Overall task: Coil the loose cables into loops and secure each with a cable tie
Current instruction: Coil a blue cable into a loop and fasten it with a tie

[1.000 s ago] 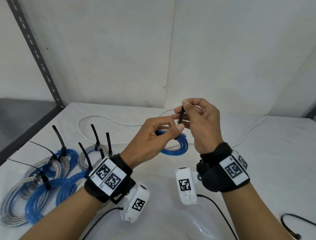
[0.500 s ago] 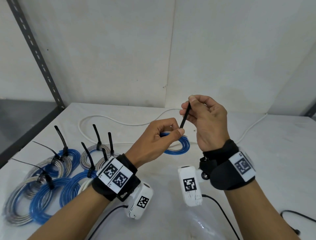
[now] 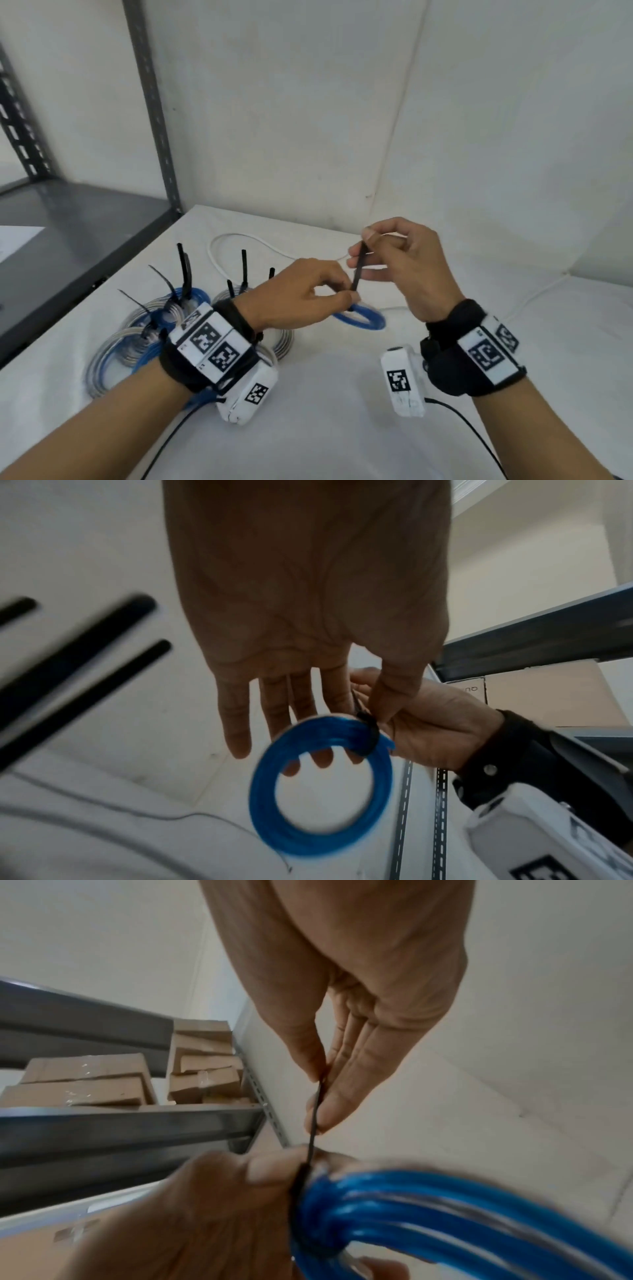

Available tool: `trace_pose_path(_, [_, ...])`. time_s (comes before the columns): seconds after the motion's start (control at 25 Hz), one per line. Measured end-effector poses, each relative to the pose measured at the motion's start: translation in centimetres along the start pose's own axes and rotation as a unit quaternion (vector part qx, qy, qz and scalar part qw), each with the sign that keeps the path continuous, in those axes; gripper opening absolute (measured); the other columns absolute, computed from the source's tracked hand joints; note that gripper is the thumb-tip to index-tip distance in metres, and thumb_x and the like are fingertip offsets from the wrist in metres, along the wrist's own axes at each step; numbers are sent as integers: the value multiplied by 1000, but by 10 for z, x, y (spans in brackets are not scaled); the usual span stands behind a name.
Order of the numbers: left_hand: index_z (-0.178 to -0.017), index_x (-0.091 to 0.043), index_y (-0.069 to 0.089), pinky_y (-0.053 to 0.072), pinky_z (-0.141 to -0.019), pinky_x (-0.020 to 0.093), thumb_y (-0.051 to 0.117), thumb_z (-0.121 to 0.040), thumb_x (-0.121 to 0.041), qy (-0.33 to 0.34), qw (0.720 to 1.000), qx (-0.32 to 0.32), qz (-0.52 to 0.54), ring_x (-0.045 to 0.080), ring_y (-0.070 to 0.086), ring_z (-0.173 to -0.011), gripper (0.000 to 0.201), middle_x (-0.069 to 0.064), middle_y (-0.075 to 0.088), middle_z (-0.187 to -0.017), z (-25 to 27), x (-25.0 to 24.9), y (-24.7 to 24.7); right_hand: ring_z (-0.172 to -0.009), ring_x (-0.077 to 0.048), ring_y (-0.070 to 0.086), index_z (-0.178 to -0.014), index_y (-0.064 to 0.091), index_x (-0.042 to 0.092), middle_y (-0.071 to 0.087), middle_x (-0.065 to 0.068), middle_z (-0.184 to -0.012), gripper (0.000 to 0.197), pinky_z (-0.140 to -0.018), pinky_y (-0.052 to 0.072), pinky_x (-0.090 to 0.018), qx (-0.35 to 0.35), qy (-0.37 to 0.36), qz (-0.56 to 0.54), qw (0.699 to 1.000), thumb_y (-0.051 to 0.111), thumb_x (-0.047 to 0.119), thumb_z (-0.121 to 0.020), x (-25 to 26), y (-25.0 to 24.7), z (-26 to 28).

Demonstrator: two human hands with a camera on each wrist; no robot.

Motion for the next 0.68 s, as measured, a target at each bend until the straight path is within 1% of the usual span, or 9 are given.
trace_pose_path(0.08, [-102, -29, 77, 54, -94, 37, 68, -91, -51, -38, 999, 9, -2, 5, 65, -102, 26, -13, 68, -106, 21, 7, -3, -75, -31, 76, -101, 59, -5, 75, -20, -84, 14, -61, 60, -33, 20, 7, 13, 1000, 62, 9, -99, 2, 17, 9])
trace_pose_path(0.16, [-108, -35, 71, 52, -93, 30, 67, -80, -71, -71, 995, -39, -58, 1, 59, -108, 46, -16, 59, -115, 38, 7, -13, -78, -31, 76, -99, 57, -4, 74, -22, -85, 11, -62, 60, -34, 19, -9, 11, 1000, 61, 7, -100, 9, 29, 19])
trace_pose_path(0.24, [-118, -32, 62, 47, -89, 23, 62, -73, -82, -124, 983, -79, -111, 2, 52, -110, 67, -15, 48, -121, 44, 6, -18, -82, -32, 76, -94, 55, 1, 73, -23, -89, 7, -63, 61, -36, 9, -15, -4, 1000, 57, 3, -100, 17, 31, 23])
trace_pose_path(0.32, [-128, -26, 54, 44, -92, 27, 65, -79, -73, -171, 970, -106, -138, 11, 45, -118, 69, -7, 41, -125, 49, 1, -25, -87, -33, 76, -90, 53, 4, 73, -24, -93, 10, -68, 62, -42, 6, -17, -22, 1000, 54, -1, -98, 26, 31, 29])
trace_pose_path(0.4, [-139, -22, 43, 39, -101, 35, 71, -82, -59, -192, 960, -129, -159, 18, 33, -126, 73, -2, 32, -128, 53, -6, -35, -88, -33, 76, -89, 54, 3, 73, -23, -92, 10, -72, 63, -44, 1, -30, -32, 999, 54, -3, -98, 35, 28, 40])
trace_pose_path(0.48, [-148, -19, 29, 39, -105, 37, 77, -81, -48, -189, 961, -152, -134, 19, 36, -125, 87, -2, 28, -131, 56, -15, -43, -85, -29, 77, -88, 54, 2, 74, -19, -90, 10, -70, 64, -42, -18, -55, -15, 998, 56, -2, -97, 42, 23, 50])
trace_pose_path(0.56, [-144, -18, 32, 50, -91, 32, 79, -82, -38, -180, 962, -189, -86, 16, 57, -104, 80, -2, 43, -124, 57, -21, -52, -83, -25, 77, -86, 55, 1, 75, -15, -89, 11, -67, 64, -40, -34, -82, 10, 996, 59, 0, -96, 46, 18, 57])
trace_pose_path(0.64, [-128, -18, 50, 53, -74, 25, 78, -86, -29, -179, 964, -190, -54, 12, 66, -81, 52, -4, 62, -102, 56, -21, -57, -82, -24, 77, -84, 56, 0, 75, -13, -89, 12, -64, 64, -39, -34, -92, 29, 995, 62, 0, -94, 45, 15, 58])
trace_pose_path(0.68, [-119, -17, 58, 55, -70, 24, 77, -88, -25, -182, 968, -162, -51, 12, 68, -77, 38, -4, 66, -96, 54, -18, -55, -81, -24, 77, -83, 55, 1, 76, -13, -90, 13, -62, 63, -39, -24, -88, 40, 995, 63, 0, -93, 42, 16, 55])
Point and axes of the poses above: each hand's wrist, its own z-axis away from the middle knuckle, its own y-axis out of the palm, x = y × z, the point moved 7 cm from there along -z, towards the middle knuckle
